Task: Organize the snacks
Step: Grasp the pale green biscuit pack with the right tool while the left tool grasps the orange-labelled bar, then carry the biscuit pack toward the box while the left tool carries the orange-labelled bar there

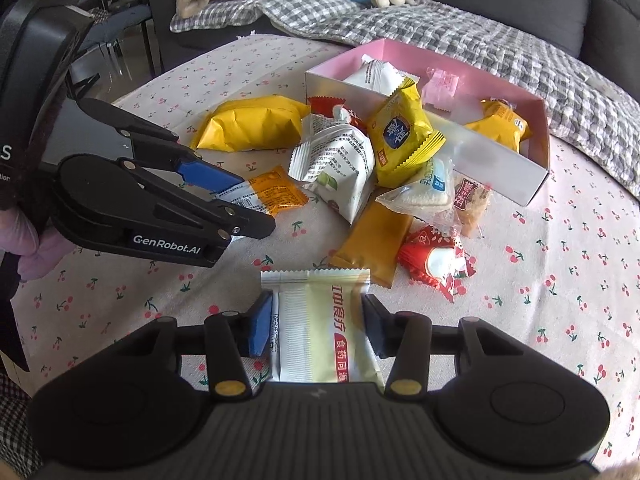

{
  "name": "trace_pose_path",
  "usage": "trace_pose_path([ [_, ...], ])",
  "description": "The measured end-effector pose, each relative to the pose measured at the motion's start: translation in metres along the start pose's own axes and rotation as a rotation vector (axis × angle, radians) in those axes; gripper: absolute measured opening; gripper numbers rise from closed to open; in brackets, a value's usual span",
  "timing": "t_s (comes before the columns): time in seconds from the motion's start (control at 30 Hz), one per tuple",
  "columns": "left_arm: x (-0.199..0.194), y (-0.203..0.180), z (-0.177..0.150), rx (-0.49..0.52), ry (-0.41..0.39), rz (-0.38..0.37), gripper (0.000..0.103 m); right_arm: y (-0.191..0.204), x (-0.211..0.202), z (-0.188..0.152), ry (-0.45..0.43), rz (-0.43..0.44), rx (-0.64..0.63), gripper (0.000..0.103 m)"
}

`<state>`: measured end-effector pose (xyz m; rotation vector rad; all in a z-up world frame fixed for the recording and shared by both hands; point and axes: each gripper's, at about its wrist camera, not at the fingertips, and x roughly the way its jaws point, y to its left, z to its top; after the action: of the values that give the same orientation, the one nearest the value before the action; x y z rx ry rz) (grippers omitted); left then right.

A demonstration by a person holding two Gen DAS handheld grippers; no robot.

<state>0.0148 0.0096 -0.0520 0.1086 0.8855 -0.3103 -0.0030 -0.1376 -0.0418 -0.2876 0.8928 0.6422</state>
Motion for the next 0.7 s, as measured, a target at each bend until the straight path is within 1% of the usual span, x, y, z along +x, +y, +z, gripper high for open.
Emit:
trace_pose_path([
  [0.03, 0.0, 0.001, 0.0, -0.006, 0.002, -0.002, 0.043, -0.001, -0.001, 0.0, -0.001, 0.003, 0.009, 0.044],
  [0.1, -0.001, 0.0, 0.001, -0.011, 0.006, -0.004, 0.038, -0.003, -0.004, 0.002, -0.003, 0.011, 0.029, 0.044],
  [0.2, -0.002, -0.002, 0.002, -0.008, 0.015, 0.007, 0.037, -0.006, -0.009, 0.005, -0.009, 0.022, 0.054, 0.044],
  [0.27, -0.004, 0.0, 0.002, -0.024, 0.024, 0.003, 0.037, -0.008, -0.013, 0.007, -0.019, 0.026, 0.069, 0.044],
  [0.5, -0.016, 0.013, 0.006, -0.117, 0.045, -0.047, 0.037, -0.018, -0.029, 0.015, -0.054, 0.012, 0.129, 0.044],
  [0.7, -0.029, 0.014, 0.015, -0.147, 0.02, -0.081, 0.037, -0.032, -0.032, 0.023, -0.083, 0.012, 0.213, 0.044],
])
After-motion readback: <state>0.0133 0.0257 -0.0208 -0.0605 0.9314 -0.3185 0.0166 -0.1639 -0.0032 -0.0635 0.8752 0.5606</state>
